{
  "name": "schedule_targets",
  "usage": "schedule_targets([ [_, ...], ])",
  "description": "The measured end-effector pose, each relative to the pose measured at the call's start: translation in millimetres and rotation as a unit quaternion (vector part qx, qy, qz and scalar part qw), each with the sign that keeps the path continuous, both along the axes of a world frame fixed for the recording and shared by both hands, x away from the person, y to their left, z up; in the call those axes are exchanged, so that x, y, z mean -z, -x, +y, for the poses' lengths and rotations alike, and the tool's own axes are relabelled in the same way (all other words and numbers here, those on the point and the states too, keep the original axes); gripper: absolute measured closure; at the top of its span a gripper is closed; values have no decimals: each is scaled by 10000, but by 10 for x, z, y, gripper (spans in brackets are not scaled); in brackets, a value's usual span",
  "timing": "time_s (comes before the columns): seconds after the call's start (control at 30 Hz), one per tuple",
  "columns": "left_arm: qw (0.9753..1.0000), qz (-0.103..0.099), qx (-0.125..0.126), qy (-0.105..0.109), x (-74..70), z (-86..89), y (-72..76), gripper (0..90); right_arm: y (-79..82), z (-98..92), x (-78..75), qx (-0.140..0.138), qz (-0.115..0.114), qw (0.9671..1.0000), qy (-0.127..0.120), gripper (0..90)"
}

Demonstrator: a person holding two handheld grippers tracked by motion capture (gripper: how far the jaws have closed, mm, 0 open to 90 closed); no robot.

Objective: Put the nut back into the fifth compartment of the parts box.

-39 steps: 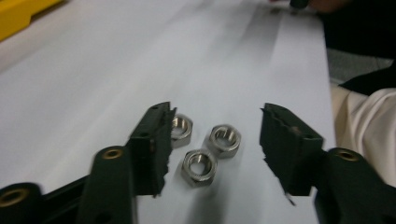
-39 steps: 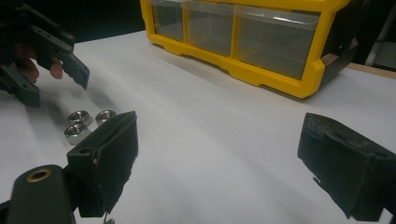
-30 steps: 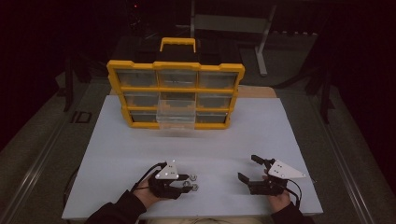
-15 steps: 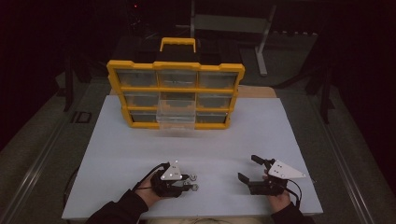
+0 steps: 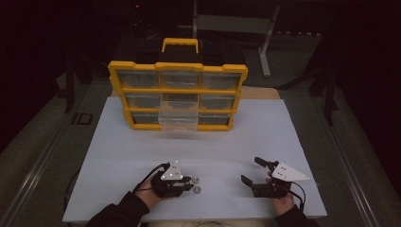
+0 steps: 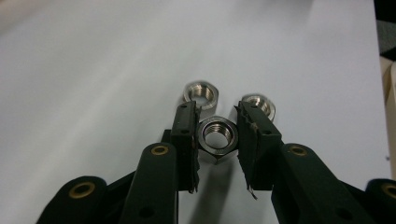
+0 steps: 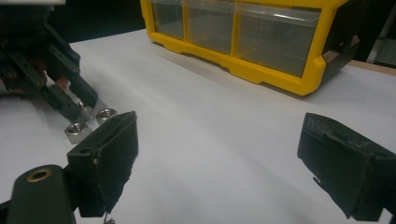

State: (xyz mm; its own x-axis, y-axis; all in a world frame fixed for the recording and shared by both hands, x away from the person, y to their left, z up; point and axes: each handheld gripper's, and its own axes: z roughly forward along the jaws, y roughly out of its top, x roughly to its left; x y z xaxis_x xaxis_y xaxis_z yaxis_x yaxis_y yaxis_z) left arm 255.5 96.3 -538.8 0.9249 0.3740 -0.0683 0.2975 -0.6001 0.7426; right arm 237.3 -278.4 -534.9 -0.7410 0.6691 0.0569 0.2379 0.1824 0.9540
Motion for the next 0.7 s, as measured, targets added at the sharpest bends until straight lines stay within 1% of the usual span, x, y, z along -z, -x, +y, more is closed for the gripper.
schedule_targets([
  [0.03,10000,0,0,0,0,0,0,685,0,0,0,0,0,10000,0,125],
  [0.07,10000,-16,-34,80,-64,23,0,685,-1,3,2,-1,-3,10000,7,125],
  [0.1,9999,-75,-54,96,-106,34,3,685,1,4,1,-3,4,10000,11,125],
  [0.13,9999,-75,-54,96,-106,34,3,685,1,4,1,-3,4,10000,11,125],
  [0.23,9996,-155,-176,142,-241,77,2,685,2,6,1,-4,4,10000,14,125],
  [0.27,9996,-155,-176,142,-241,77,2,685,1,6,1,-2,6,10000,14,125],
  [0.33,9993,-214,-219,214,-325,108,-5,686,2,6,2,3,14,10000,14,124],
  [0.37,9991,-276,-238,235,-394,131,-14,686,0,7,4,2,14,10000,11,125],
  [0.4,9991,-276,-238,235,-394,131,-14,686,0,7,4,2,14,10000,11,125],
  [0.43,9988,-307,-286,251,-433,142,-17,686,0,7,4,0,17,10000,10,125],
  [0.5,9984,-294,-374,293,-526,169,-33,686,-1,6,4,3,10,10000,11,125],
  [0.53,9982,-327,-393,321,-566,181,-38,686,-1,6,4,4,11,10000,13,125],
  [0.57,9980,-346,-417,326,-598,189,-40,686,0,7,5,2,17,10000,10,125],
  [0.6,9980,-346,-417,326,-598,189,-40,686,0,7,5,2,17,10000,10,125],
  [0.63,9973,-433,-442,388,-704,220,-54,685,-1,9,5,-4,19,10000,12,125],
  [0.7,9967,-467,-473,474,-792,249,-69,686,-1,9,5,-6,16,10000,14,125],
])
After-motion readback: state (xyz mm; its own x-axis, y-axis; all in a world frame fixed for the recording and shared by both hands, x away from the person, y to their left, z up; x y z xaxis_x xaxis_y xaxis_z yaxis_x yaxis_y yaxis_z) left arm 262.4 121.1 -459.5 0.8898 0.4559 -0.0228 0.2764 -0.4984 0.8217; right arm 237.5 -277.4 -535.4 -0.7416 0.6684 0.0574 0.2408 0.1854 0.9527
